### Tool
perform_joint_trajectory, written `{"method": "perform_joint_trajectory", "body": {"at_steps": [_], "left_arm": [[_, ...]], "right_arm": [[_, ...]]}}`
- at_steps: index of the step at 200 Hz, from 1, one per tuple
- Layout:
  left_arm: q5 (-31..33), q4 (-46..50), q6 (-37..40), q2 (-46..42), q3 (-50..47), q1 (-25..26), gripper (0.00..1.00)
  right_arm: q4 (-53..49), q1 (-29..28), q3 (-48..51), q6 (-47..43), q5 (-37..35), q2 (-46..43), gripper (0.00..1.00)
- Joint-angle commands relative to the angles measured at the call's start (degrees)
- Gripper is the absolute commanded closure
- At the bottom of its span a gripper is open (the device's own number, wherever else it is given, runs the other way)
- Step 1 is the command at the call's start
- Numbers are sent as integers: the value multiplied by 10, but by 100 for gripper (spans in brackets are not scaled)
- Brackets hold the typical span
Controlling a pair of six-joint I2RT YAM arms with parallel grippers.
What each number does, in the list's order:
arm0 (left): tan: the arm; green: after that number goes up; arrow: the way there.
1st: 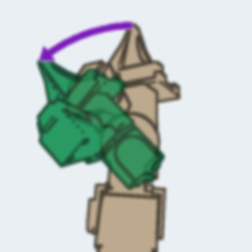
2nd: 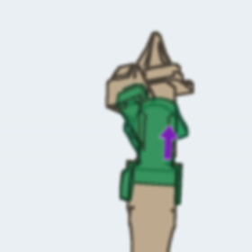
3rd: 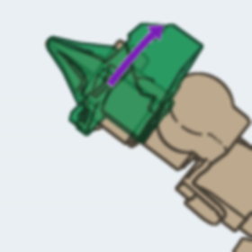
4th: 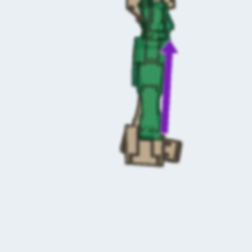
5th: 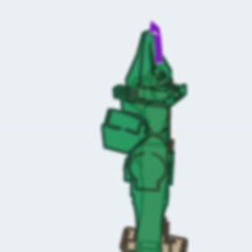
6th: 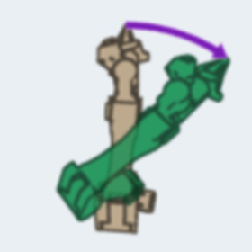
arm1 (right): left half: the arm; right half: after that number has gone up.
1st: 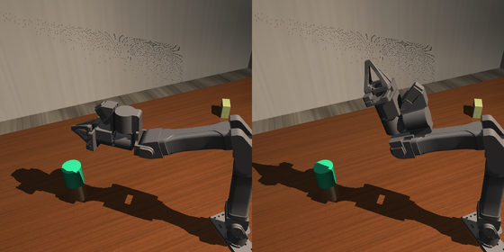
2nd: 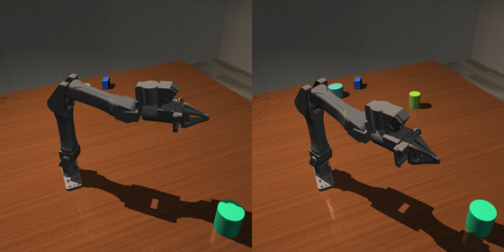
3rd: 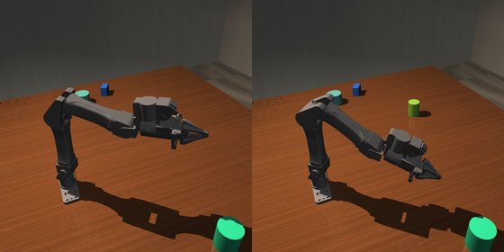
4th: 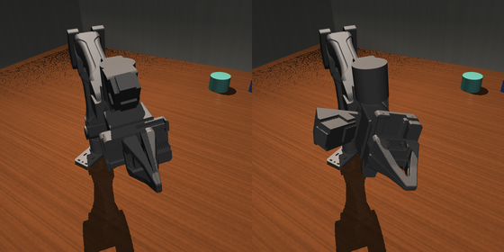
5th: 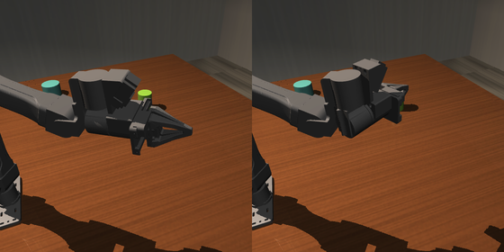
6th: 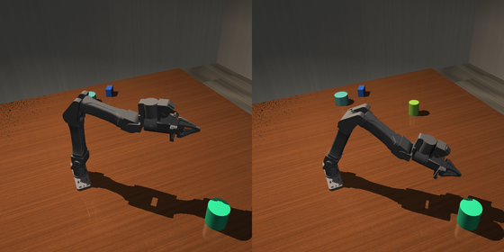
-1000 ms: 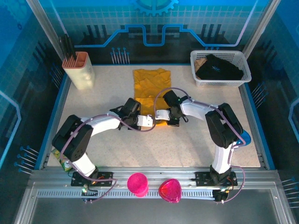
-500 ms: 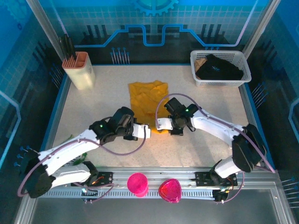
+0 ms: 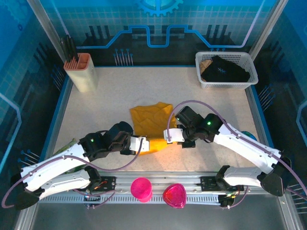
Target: Fold and stack the t-shirts
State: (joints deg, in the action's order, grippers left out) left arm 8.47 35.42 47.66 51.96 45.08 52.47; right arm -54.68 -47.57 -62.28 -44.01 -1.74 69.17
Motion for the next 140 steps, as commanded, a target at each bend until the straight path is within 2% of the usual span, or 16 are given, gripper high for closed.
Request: {"method": "perform_joint_trajectory", "body": {"at_steps": [1, 28, 66, 104, 140], "left_arm": [[49, 5, -18, -1, -9, 0, 100], [78, -57, 1, 3, -19, -24, 100], [72, -156, 30, 45, -13, -116, 100], [29, -248, 37, 145, -1, -194, 100], [11, -341, 35, 252, 15, -241, 100]], "right_arm": [[49, 9, -22, -25, -34, 23, 100], [117, 45, -55, -44, -36, 78, 100], [159, 85, -124, -72, -48, 183, 100], [178, 110, -194, -74, -57, 280, 100], [199, 123, -241, -61, -76, 359, 100]]}}
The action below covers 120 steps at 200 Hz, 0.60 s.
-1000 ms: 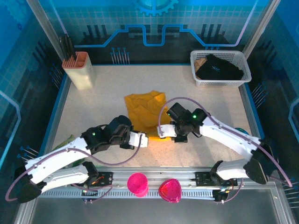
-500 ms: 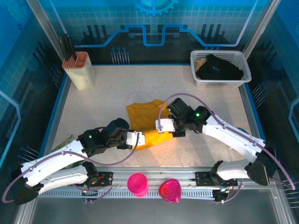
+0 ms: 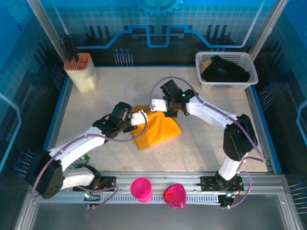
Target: Fold and stack the t-shirts
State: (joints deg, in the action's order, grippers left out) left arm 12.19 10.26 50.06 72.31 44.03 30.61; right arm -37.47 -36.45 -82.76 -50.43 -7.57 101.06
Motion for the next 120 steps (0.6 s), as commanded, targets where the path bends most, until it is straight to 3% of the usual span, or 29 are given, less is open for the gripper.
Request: {"method": "perform_joint_trajectory", "body": {"at_steps": [1, 102, 117, 120], "left_arm": [[-26, -92, 11, 51, 26, -23, 100], [3, -229, 13, 221, 78, -69, 100], [20, -267, 2, 251, 84, -74, 100], [25, -275, 0, 257, 85, -75, 95]], "right_arm": [[27, 12, -37, 3, -18, 43, 100], [180, 42, -67, 80, -107, 169, 100], [201, 46, -74, 106, -127, 188, 84], [205, 47, -76, 113, -131, 192, 79]]}}
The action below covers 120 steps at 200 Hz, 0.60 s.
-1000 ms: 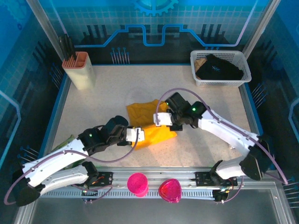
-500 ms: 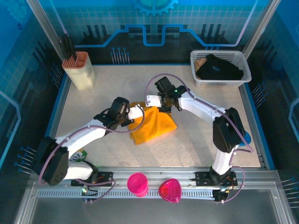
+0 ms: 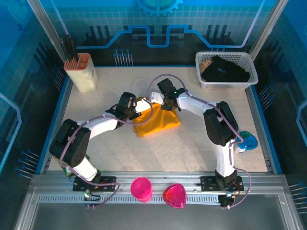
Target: Fold and stack the t-shirts
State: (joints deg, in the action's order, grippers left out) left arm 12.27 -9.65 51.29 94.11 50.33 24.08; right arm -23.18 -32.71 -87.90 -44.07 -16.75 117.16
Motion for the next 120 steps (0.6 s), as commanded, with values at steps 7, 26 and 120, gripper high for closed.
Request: {"method": "perform_joint_trajectory", "body": {"at_steps": [7, 26, 120], "left_arm": [[38, -99, -14, 52, 24, -10, 82], [74, -174, -21, 78, 23, -11, 53], [134, -278, -108, -4, -33, -10, 6]], "right_arm": [[73, 12, -28, 67, -52, 39, 72], [120, 20, -28, 135, -109, 52, 53], [36, 78, -94, 435, -137, 61, 43]]}}
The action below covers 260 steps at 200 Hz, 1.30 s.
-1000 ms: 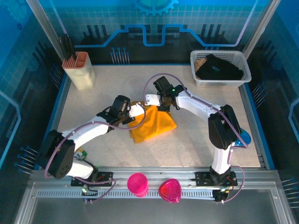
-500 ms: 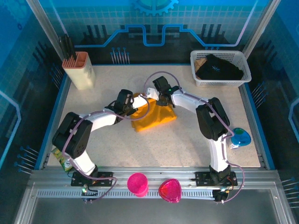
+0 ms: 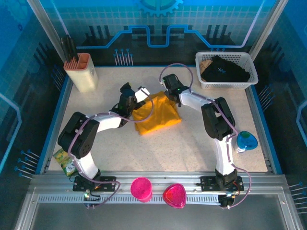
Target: Fold and stack the t-shirts
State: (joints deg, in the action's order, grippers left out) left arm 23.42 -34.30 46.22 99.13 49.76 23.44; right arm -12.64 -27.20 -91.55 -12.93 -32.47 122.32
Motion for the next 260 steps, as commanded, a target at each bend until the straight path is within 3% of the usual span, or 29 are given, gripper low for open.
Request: {"method": "perform_joint_trajectory", "body": {"at_steps": [1, 21, 63, 79, 104, 133, 195, 237, 260], "left_arm": [[22, -30, -60, -57, -28, -4, 6], [31, 14, -117, -108, -45, -4, 6], [9, 329, -328, -194, 13, -4, 9], [-13, 361, -398, -210, 8, -4, 9], [-59, 362, -472, -216, -3, -4, 8], [-63, 360, -527, -182, 5, -8, 4], [-95, 366, -641, -88, 40, -48, 4], [-150, 361, -675, -49, 58, -69, 7], [-190, 423, -687, -19, 96, -74, 9]], "right_arm": [[-72, 24, -59, 126, 22, 10, 44], [-101, 29, -59, 161, 79, -8, 45], [-175, 38, -43, 161, 303, -45, 44], [-196, 54, -50, 153, 412, -32, 48], [-207, 76, -66, 139, 497, -4, 42], [-207, 88, -82, 119, 537, 22, 37], [-215, 92, -142, 105, 551, 82, 35], [-219, 94, -176, 109, 554, 107, 37], [-219, 95, -184, 113, 557, 125, 37]]}}
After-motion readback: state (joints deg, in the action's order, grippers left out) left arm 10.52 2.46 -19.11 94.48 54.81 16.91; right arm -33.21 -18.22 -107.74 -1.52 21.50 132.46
